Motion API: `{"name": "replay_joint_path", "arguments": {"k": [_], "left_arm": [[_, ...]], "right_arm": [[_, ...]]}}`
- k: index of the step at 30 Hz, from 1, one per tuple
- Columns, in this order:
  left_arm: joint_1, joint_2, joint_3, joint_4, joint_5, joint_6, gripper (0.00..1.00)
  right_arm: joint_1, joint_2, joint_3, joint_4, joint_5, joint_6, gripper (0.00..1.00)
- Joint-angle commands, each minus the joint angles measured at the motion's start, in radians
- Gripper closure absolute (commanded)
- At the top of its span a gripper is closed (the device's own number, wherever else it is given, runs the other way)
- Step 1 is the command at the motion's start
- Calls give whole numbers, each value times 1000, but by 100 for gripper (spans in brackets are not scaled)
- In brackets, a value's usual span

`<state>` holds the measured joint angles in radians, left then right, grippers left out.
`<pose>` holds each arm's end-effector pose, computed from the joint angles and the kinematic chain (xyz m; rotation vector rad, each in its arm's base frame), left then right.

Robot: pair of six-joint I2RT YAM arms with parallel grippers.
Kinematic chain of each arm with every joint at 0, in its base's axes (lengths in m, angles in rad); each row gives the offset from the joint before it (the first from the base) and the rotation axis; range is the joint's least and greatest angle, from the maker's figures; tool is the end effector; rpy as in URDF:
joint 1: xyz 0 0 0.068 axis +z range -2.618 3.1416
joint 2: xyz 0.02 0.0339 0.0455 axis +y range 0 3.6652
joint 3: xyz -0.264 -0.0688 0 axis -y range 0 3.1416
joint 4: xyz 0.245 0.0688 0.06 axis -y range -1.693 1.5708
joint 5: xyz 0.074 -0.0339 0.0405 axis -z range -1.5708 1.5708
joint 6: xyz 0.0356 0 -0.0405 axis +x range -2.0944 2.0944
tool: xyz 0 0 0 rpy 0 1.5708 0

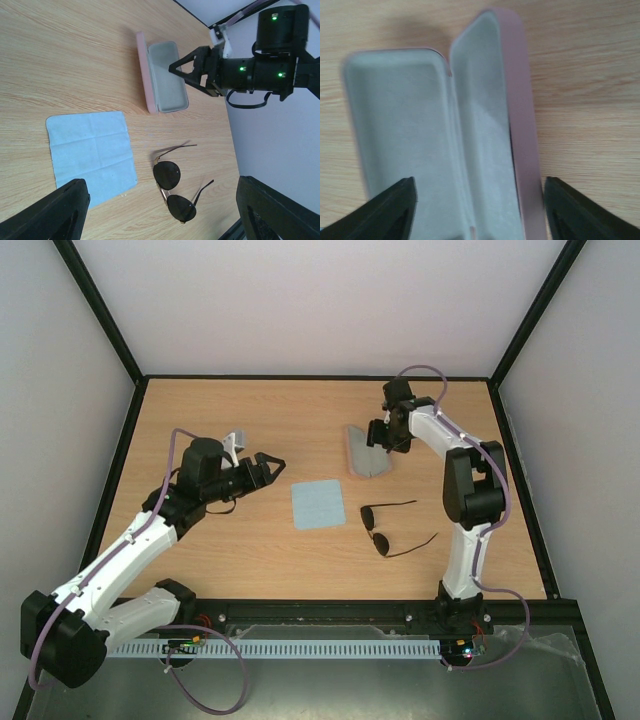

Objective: Organize the sunglasses
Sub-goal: Adjust the sunglasses case at the center of the board.

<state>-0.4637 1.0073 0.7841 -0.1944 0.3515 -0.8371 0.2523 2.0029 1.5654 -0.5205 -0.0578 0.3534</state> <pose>0.1997 -0.1136 0.2974 -0.1551 2.1587 -1.1505 0.4264 0.1121 0.2142 0.1058 2.5538 0.3117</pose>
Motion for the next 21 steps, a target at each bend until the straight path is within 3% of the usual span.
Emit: {"name": "replay_joint_path", "arguments": {"k": [1,5,12,16,19,21], "left_arm": [[9,-13,-6,3,18,7,16],[10,-10,-5,3,21,10,17],[11,0,-6,4,24,13,17],[11,2,-2,4,27,15,16],[12,-1,0,-2,26,18,16],[12,1,0,-5,27,19,16]], "right_arm": [[25,34,49,-84,72,-34,46],[35,42,64,-75,54,-34,69],[48,63,123,-93,37,-34,74],[47,100,128,-104,30,-10,83],[48,104,88,-91,32,7,96],[48,95,51,-75,29,17,97]]}}
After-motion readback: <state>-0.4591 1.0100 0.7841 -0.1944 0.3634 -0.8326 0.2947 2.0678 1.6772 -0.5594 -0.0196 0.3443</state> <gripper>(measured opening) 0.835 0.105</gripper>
